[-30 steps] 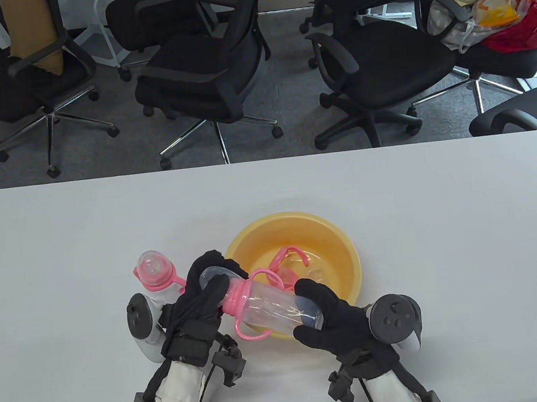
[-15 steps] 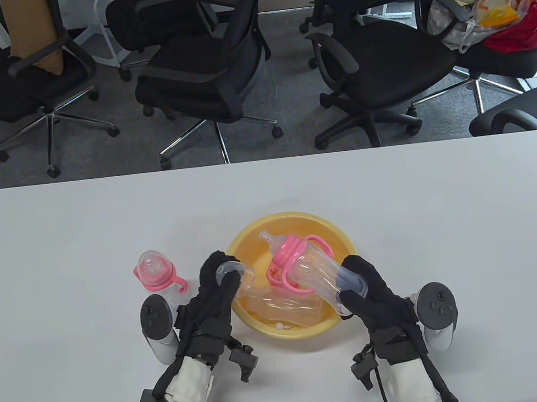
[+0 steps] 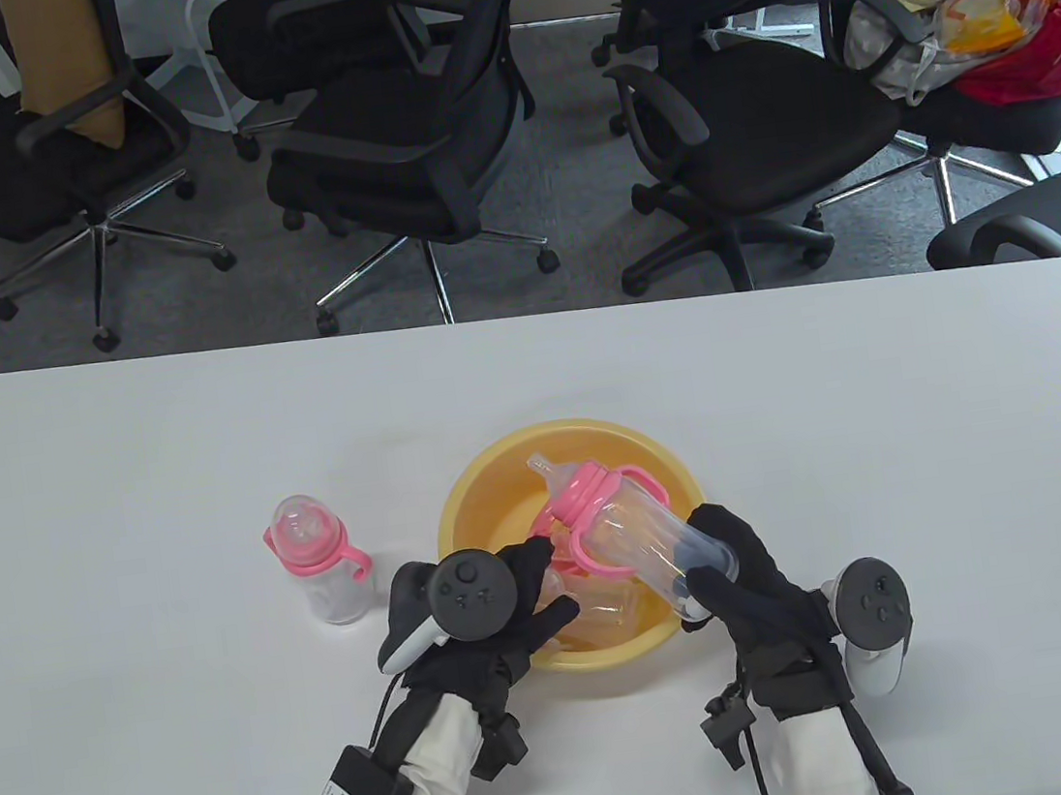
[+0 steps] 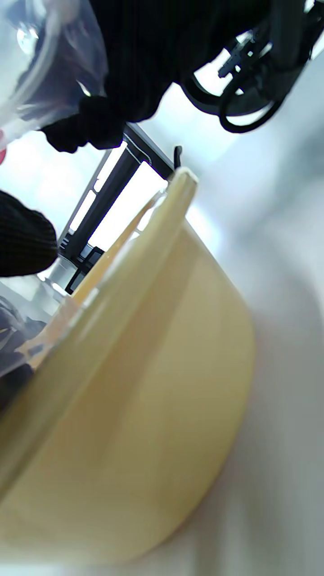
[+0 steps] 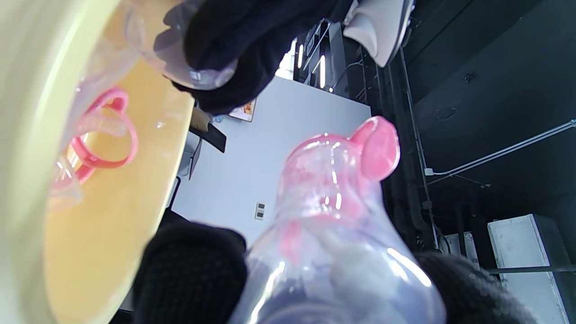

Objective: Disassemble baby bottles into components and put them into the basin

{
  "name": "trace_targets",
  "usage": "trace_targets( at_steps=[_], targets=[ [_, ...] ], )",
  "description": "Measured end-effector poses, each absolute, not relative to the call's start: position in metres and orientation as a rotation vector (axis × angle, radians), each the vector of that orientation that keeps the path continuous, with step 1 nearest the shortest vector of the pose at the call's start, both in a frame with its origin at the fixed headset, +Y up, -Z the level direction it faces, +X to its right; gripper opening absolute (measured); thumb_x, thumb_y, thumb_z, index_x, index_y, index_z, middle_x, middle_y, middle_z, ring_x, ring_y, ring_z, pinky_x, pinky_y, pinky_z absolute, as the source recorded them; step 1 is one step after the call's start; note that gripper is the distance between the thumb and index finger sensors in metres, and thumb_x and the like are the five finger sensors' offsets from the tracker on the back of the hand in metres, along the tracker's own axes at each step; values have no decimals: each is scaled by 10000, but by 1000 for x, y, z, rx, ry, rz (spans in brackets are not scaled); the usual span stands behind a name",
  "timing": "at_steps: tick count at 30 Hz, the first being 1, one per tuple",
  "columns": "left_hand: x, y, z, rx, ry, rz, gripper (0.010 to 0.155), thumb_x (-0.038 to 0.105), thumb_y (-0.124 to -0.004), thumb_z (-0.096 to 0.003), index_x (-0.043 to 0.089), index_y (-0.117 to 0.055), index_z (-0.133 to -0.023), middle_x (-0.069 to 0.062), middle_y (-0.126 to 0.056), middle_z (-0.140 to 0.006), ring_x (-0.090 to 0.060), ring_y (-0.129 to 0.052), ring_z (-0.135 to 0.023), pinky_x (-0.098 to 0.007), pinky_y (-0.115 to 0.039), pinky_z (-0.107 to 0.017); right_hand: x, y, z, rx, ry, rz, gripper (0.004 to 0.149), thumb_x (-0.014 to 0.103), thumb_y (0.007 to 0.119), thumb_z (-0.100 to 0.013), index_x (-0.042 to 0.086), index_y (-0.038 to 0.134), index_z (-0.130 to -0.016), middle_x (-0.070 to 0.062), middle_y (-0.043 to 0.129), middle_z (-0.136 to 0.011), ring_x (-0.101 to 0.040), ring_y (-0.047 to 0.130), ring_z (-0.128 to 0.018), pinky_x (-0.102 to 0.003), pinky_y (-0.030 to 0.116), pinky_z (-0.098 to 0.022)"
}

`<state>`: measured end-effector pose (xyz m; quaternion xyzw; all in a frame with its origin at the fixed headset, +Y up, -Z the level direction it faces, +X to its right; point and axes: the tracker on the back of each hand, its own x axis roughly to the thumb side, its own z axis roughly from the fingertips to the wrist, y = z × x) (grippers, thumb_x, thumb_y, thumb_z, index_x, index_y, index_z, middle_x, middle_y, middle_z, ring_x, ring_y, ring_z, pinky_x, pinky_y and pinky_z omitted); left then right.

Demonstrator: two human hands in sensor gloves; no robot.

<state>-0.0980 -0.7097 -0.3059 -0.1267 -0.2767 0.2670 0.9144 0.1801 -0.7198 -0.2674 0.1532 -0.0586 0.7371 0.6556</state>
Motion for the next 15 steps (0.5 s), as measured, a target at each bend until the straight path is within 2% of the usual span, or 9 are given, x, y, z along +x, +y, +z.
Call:
trace_targets(
  at_steps=[7,12,15],
  targets=[
    [-97,-716,-307,-250,-575,527,708,304,-743,-617,-36,-427,-1151,-371,-520,-1113,-637,-583,-977,-724,-513,-703,179,-723,-267,340,-117,1643,836,595,684,-569,43,373,-1115,-291,582,-1004,-454,772,-656,-401,843,-440],
    [-114,-707,-309,-184,-571,695,751,317,-735,-619,-57,-368,-1157,-382,-488,-1119,-646,-563,-981,-729,-512,-701,179,-723,-267,340,-115,1645,835,594,684,-569,44,373,-1115,-290,580,-1005,-455,770,-658,-403,842,-441],
    [-134,-695,-308,-82,-559,825,757,329,-724,-624,-59,-354,-1157,-378,-492,-1120,-642,-571,-980,-727,-515,-702,176,-724,-267,348,-96,1638,833,592,683,-571,44,373,-1115,-293,579,-1006,-457,767,-661,-405,842,-443]
  ],
)
